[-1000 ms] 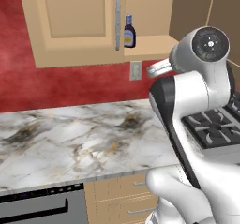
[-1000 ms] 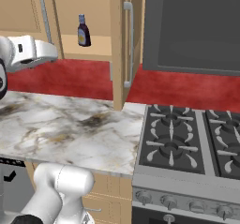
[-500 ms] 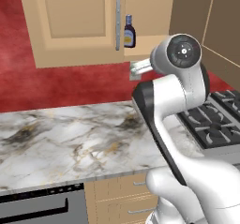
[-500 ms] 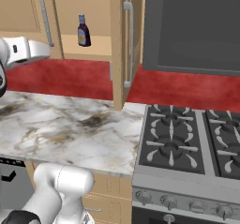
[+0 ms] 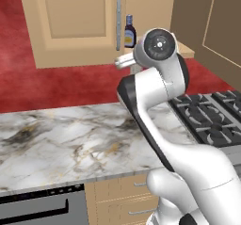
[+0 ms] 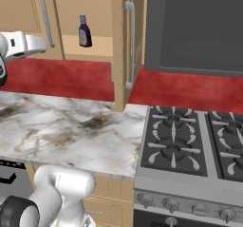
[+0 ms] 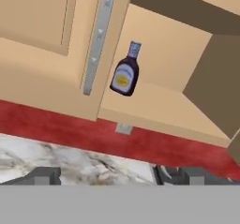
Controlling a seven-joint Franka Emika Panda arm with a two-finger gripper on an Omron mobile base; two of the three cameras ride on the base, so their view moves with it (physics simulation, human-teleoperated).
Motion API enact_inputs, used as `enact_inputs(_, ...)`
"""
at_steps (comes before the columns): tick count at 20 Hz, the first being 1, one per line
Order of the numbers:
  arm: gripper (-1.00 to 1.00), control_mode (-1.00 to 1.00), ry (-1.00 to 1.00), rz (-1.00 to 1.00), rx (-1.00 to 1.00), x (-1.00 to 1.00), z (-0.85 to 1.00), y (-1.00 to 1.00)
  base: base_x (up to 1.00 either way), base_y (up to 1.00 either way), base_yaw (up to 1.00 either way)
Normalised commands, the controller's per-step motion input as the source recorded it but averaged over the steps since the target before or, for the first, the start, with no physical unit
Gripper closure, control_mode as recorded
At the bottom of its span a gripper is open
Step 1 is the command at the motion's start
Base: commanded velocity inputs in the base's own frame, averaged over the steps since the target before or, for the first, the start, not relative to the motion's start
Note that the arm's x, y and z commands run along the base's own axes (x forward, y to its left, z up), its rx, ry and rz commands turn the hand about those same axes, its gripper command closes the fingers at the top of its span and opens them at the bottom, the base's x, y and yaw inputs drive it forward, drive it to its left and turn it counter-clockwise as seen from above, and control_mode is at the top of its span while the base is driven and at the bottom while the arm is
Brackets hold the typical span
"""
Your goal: Move the condiment bottle and mustard from the cabinet to the dining counter.
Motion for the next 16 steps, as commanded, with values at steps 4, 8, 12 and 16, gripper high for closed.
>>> enact_inputs(4, -1.0, -1.0, 0.0, 0.0, 0.08, 0.39, 0.12, 0.28, 0.0, 0.0, 0.0)
enact_inputs(8, -1.0, -1.0, 0.0, 0.0, 0.12, 0.44, 0.14, 0.25, 0.0, 0.0, 0.0)
enact_inputs(12, -1.0, -1.0, 0.0, 0.0, 0.12, 0.5, 0.13, 0.16, 0.0, 0.0, 0.0)
enact_inputs(16, -1.0, -1.0, 0.0, 0.0, 0.0, 0.48, 0.0, 0.2, 0.0, 0.0, 0.0)
